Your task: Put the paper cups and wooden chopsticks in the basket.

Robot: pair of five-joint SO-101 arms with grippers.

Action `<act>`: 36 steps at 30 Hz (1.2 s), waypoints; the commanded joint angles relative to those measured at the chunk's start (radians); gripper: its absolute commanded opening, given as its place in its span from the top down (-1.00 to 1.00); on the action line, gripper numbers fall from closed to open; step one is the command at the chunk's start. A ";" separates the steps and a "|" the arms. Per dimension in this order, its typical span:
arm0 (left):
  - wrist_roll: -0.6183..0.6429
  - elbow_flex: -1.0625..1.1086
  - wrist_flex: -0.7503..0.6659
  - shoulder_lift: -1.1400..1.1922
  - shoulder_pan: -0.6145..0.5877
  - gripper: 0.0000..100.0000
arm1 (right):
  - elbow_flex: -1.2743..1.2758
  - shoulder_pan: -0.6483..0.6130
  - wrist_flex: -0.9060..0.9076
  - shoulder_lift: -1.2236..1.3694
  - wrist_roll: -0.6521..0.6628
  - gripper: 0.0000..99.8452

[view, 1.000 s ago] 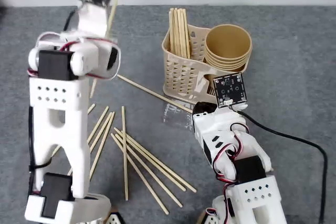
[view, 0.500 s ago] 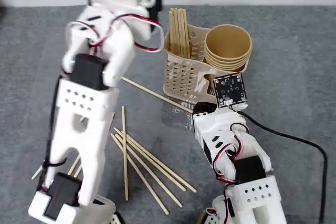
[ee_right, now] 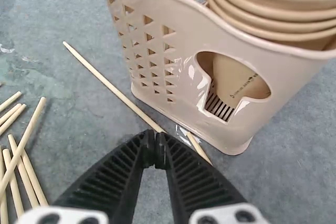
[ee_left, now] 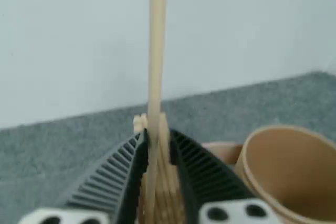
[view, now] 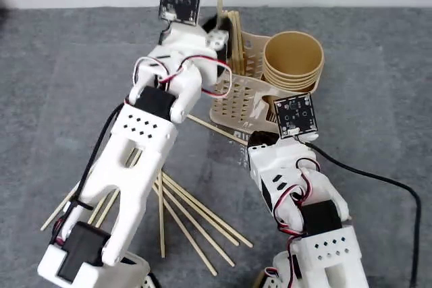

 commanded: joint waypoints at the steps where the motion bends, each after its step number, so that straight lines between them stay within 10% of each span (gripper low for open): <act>1: 0.014 -0.016 0.020 -0.080 0.000 0.65 | -0.005 0.013 -0.001 -0.019 -0.008 0.97; 16: -0.064 -0.021 0.717 -0.529 -0.304 0.65 | -0.040 -0.182 0.142 -0.019 0.106 0.96; 36: -0.100 0.535 0.681 -0.821 -0.747 0.65 | -0.207 -0.615 0.217 0.509 0.017 0.65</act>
